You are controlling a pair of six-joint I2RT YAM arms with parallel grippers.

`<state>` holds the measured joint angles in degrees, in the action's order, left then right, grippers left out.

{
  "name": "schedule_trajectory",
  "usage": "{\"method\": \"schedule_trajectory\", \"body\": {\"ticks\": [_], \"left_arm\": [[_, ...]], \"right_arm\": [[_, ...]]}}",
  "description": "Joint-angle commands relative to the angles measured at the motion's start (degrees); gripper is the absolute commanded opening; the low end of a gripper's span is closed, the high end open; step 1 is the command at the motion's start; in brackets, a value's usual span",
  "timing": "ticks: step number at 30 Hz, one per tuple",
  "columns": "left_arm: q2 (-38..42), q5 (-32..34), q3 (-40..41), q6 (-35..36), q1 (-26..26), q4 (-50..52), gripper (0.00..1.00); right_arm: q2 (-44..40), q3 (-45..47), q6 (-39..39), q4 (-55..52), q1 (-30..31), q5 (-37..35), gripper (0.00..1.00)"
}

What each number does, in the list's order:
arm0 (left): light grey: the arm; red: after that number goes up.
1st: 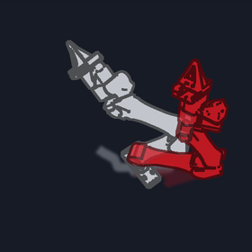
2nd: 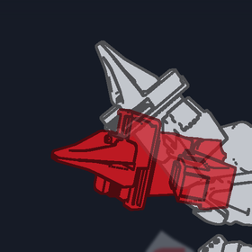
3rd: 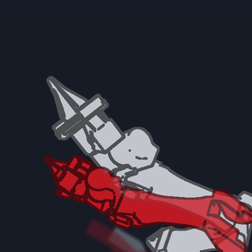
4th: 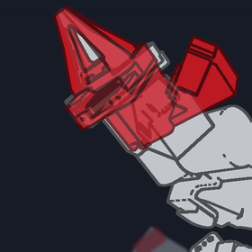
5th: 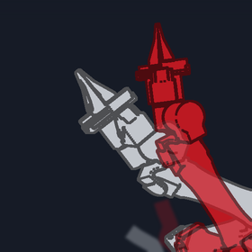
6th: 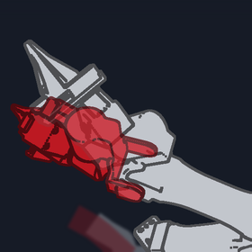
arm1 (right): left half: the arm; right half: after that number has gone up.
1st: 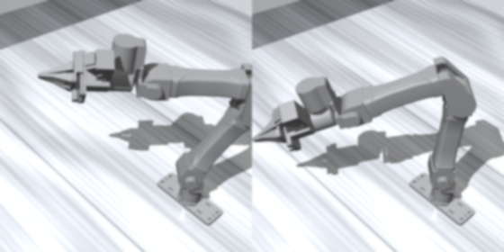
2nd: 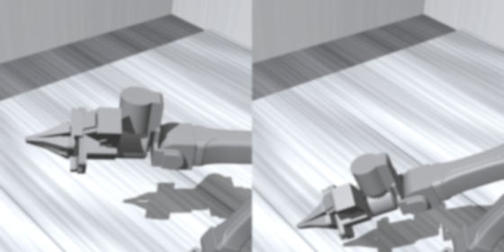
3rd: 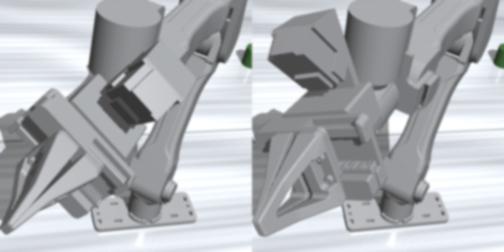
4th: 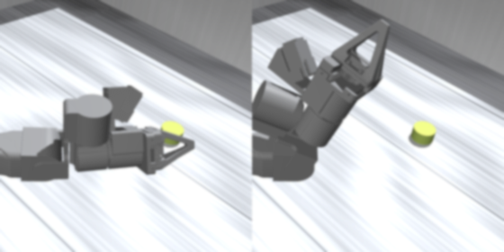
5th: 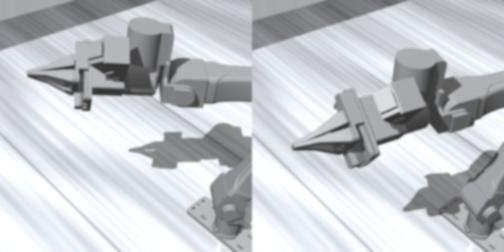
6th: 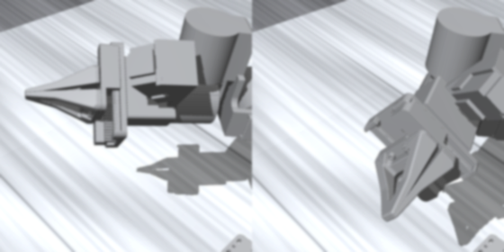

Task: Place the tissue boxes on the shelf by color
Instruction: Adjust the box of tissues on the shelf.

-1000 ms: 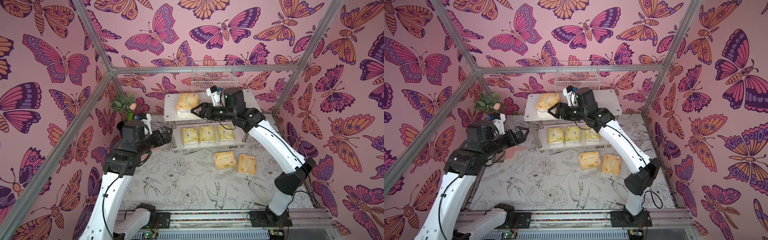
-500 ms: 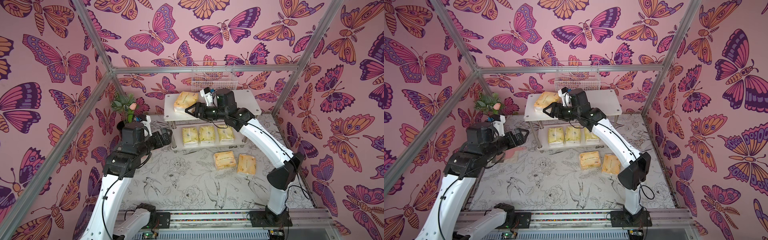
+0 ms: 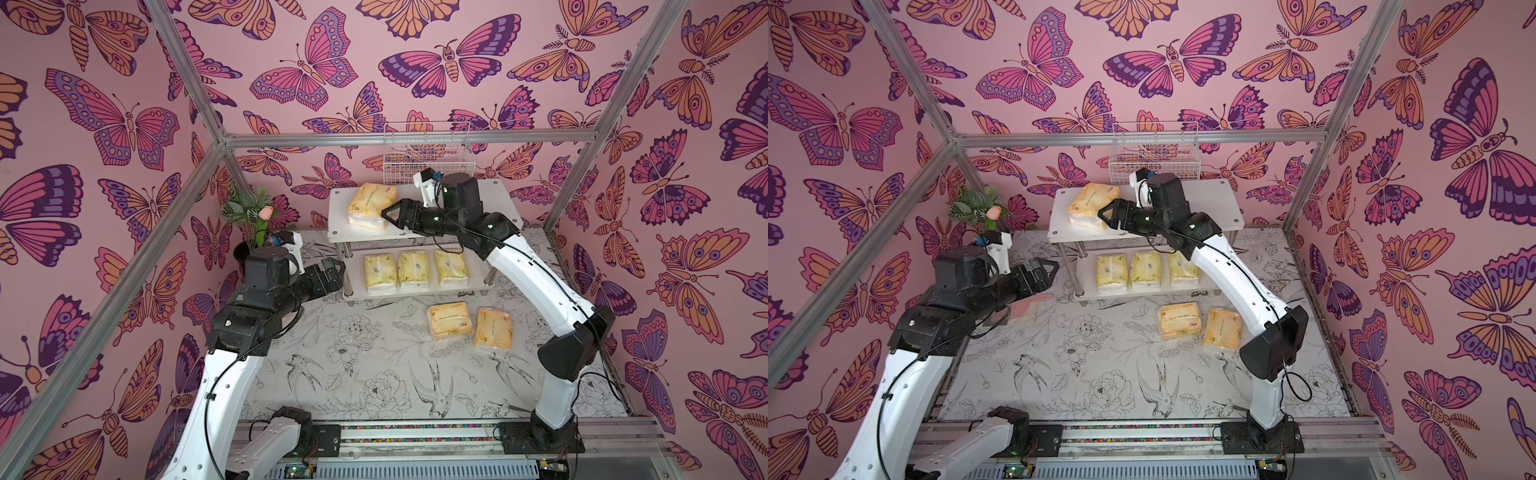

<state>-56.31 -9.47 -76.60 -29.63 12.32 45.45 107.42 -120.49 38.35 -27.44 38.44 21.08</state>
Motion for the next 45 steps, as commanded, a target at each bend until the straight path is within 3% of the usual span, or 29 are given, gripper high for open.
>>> {"method": "schedule_trajectory", "body": {"ticks": [1,11,28,37,45], "left_arm": [[0.7,-0.8,1.2,-0.5,-0.4,-0.1,1.0],[0.7,-1.1,1.5,-1.0,-0.4,-0.3,1.0],[1.0,-1.3,2.3,-1.0,-0.4,-0.4,1.0],[1.4,-1.2,2.8,-1.1,-0.4,-0.4,1.0],[2.1,-4.4,2.7,0.3,0.5,-1.6,1.0]], "right_arm": [[1.1,-2.8,-0.1,0.0,-1.9,-2.0,0.84],[12.8,-15.7,3.8,-1.4,-2.5,0.0,0.84],[22.4,-25.0,8.3,1.9,-2.8,8.9,0.82],[20.8,-22.5,9.1,5.3,-3.4,8.7,0.82],[5.7,-11.8,4.3,8.1,-4.2,7.6,0.83]]}}
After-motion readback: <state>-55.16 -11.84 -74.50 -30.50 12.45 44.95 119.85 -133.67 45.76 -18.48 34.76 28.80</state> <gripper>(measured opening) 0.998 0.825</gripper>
